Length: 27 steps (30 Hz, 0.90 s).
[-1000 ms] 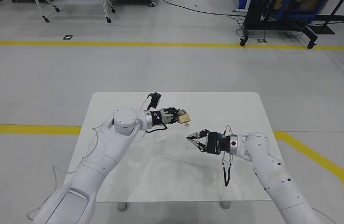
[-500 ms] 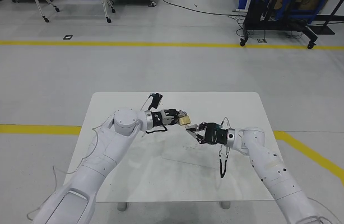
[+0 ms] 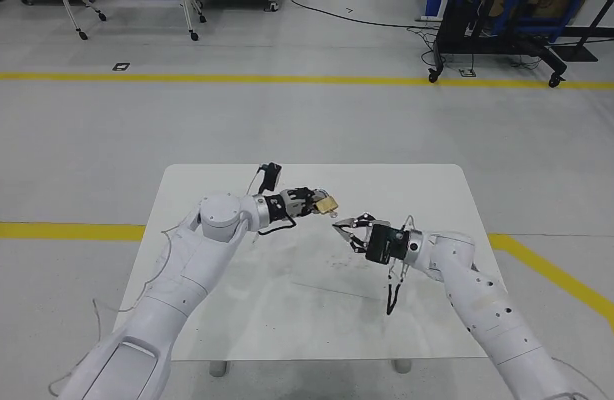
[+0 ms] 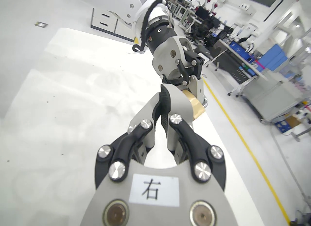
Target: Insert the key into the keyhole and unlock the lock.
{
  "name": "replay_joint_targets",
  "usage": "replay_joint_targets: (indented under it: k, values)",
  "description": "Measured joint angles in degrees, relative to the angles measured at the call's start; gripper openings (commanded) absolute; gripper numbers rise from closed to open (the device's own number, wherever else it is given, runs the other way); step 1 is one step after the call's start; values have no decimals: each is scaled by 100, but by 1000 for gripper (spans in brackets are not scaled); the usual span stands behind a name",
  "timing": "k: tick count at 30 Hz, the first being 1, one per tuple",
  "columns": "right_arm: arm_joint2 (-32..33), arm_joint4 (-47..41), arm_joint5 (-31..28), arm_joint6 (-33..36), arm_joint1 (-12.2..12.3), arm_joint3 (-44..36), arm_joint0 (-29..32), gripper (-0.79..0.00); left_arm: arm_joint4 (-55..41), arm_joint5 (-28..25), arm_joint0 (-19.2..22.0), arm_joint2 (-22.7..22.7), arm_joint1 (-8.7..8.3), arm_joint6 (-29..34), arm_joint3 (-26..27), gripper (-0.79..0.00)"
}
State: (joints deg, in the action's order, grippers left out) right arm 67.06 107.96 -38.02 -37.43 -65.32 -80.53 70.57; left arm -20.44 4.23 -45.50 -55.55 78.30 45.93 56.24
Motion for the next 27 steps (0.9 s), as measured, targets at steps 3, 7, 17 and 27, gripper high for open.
replay_joint_targets:
  k: [3,7,17,27]
  values:
    - [54,380,852,-162,42,-437,442,-453,-51,73,-39,-54,0,-171,37,-785]
    - [53,674,1870,411,33,-919,901,-486,26,128,-73,-42,5,-305,108,-785]
    - [-266,983,2693,2215,-76,-1414,1026,-536,92,117,-109,-48,10,-288,163,-785]
    - [-447,1134,2921,2765,-147,-1387,897,-579,222,117,-102,-25,11,-195,183,-785]
